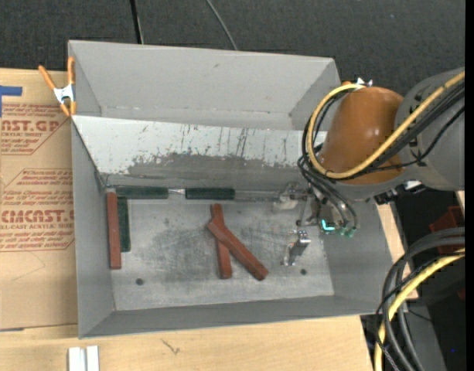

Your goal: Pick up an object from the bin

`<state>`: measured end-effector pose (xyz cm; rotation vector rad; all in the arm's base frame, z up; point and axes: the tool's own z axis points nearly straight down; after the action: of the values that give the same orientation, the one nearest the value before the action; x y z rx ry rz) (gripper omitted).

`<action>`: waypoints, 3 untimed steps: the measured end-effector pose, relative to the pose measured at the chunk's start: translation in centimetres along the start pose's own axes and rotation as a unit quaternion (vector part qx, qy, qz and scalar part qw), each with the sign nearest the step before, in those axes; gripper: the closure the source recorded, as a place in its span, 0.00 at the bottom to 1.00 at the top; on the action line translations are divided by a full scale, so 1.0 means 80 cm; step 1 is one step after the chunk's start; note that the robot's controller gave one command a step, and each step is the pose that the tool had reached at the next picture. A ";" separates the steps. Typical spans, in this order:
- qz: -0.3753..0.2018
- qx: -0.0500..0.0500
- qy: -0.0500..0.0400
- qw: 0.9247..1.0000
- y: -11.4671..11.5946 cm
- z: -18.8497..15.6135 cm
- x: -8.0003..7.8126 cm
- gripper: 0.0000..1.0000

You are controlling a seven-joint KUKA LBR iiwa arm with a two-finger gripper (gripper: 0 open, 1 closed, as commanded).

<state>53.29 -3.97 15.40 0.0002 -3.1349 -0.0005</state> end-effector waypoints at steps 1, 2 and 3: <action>0.000 0.000 -0.004 1.000 0.000 -0.005 -0.002 0.00; -0.006 0.000 -0.004 1.000 0.033 0.100 0.044 1.00; -0.006 0.000 -0.004 1.000 0.033 0.100 0.044 1.00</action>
Offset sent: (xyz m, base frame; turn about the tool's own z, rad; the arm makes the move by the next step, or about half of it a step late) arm -0.0371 0.0262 -0.0840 -0.0111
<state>49.74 -1.33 7.40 0.0188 -3.1419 0.0005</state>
